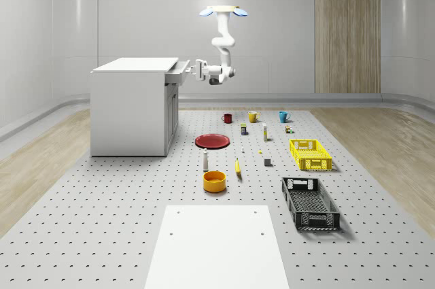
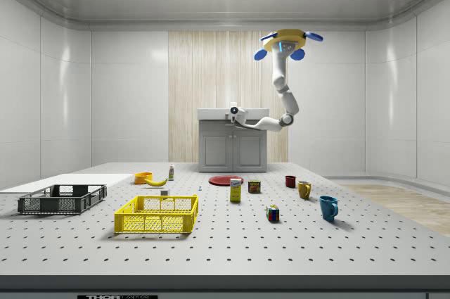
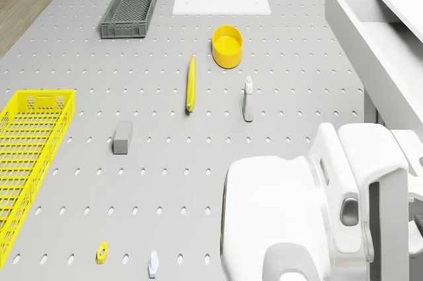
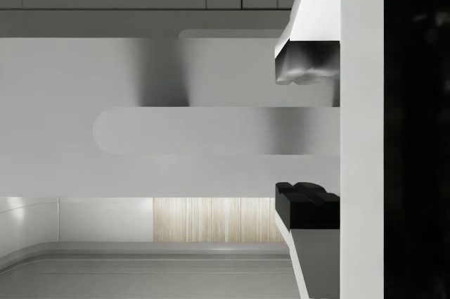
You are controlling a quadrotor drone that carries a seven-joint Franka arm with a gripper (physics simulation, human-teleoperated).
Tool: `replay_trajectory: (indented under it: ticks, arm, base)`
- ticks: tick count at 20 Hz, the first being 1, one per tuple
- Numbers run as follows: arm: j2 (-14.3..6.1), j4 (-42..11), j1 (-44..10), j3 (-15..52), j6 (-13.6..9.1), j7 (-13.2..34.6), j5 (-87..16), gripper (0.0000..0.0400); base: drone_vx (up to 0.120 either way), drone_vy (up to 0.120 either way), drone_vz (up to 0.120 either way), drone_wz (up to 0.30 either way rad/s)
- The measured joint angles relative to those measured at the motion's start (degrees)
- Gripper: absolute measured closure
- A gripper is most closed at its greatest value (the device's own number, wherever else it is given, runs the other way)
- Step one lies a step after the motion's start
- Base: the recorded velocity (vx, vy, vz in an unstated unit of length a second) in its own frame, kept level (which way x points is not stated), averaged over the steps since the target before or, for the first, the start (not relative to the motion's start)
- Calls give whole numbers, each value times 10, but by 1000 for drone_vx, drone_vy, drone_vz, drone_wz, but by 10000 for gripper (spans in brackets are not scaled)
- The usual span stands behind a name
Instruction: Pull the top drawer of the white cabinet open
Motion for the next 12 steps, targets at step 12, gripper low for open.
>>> replay_trajectory:
  ticks: [12]
  arm:
    - [-1,-2,2,-4,-2,-2,1,99]
  base:
    - [0,93,0,0]
